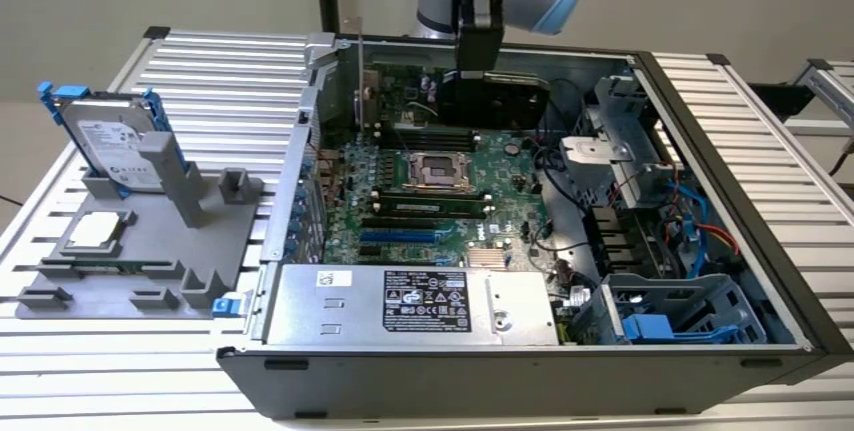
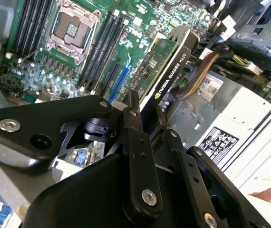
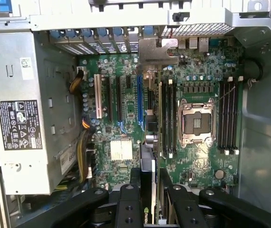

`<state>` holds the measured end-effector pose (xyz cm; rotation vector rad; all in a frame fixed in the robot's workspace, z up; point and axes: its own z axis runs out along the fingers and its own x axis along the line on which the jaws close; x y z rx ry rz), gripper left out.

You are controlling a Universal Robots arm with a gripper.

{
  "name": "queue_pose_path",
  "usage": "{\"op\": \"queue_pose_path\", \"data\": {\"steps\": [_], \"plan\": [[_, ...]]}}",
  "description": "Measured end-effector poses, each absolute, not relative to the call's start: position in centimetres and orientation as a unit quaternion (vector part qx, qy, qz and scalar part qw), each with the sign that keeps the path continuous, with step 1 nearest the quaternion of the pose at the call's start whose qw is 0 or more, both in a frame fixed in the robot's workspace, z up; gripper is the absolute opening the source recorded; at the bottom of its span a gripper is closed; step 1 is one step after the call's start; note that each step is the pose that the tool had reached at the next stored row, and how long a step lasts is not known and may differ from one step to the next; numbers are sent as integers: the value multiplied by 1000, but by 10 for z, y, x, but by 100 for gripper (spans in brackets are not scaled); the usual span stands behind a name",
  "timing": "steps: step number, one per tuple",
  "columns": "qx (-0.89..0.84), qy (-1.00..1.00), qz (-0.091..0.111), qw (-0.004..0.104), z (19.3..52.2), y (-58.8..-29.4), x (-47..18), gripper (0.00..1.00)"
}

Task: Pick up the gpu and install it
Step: 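Insert the gpu into the slot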

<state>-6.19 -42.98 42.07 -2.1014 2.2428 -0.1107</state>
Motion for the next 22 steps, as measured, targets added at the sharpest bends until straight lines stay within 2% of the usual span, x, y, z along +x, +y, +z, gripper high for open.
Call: {"op": "queue_pose_path", "data": {"steps": [22], "plan": [[-683,729,-36,33,415,-430,-62,0]]}}
